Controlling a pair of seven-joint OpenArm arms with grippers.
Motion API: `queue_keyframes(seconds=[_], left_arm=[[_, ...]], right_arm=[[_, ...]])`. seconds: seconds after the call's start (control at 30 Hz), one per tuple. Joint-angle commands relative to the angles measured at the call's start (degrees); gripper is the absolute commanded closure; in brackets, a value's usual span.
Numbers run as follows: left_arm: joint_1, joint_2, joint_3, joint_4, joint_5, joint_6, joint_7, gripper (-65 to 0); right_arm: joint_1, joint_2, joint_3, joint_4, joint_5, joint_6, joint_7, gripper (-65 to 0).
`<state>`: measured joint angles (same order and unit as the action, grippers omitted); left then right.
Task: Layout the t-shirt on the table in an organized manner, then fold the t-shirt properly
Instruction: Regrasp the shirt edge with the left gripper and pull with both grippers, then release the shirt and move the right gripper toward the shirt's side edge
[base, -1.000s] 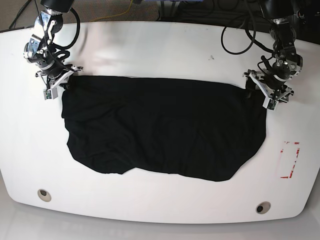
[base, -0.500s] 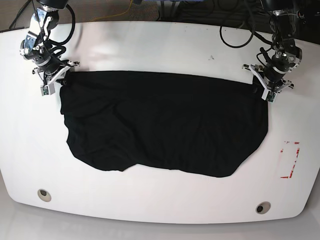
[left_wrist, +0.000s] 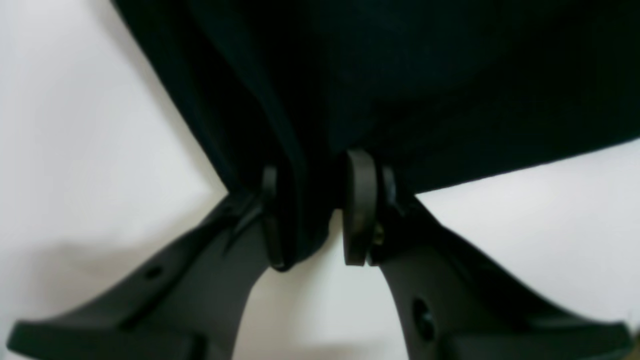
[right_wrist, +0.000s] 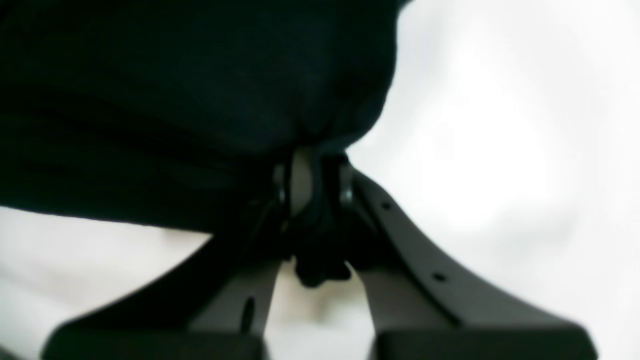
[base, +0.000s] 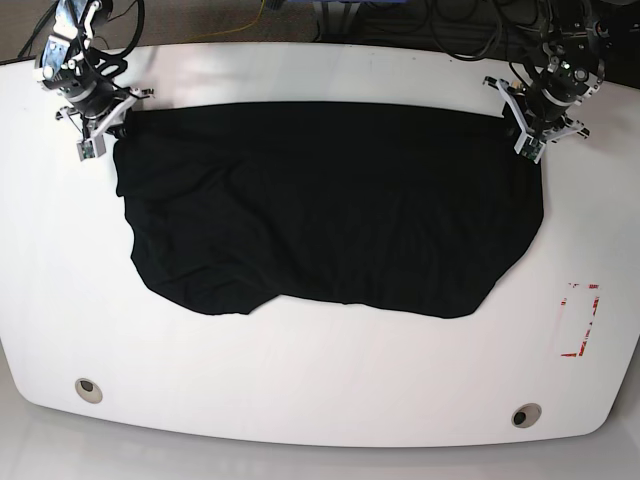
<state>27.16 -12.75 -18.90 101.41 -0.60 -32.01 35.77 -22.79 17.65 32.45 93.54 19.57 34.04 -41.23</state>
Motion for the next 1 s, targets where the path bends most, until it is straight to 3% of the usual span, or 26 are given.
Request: queue_keyframes(seconds=[0.0,0.13,0.53,0.73,0.8,0.9,0.97], left_arm=[[3.13,-0.65,-0.23,2.02,1.79,0.23,3.31,-14.3],[5.94,-0.65,-0.4,2.64,1.88,-0.39,3.31,-14.3],[11.83,-0.65,-2.86,2.73,2.05,-7.86,5.59,-14.4],[12.45,-0.65,-5.24,2.73,2.23,-7.99,5.59,-15.0],[12.54,-0.74,-5.41,2.73,2.23,-7.99,5.59,-17.5],[13.15,-0.92,-5.41,2.73,2.32,-7.99,5.59,-26.2],[13.15,-0.92,-5.41,2.73,2.58,-7.99,5.59,-37.2]], right_arm=[[-2.75,1.21,2.15,2.6,-1.24,-0.86,-2.15,0.0],[-4.25,1.3,4.17,4.44,-1.16,-0.86,-5.23,0.0],[-9.87,0.94,6.1,8.49,-1.42,-0.86,-9.18,0.0],[-10.93,0.94,6.1,9.01,-1.33,-1.03,-9.89,-0.6],[-10.93,0.86,6.1,8.92,-1.51,-1.12,-9.89,-1.0],[-10.75,0.86,6.28,9.01,-1.42,-1.21,-9.89,-5.5],[-10.66,0.94,6.28,9.1,-1.42,-1.21,-9.89,-13.9]])
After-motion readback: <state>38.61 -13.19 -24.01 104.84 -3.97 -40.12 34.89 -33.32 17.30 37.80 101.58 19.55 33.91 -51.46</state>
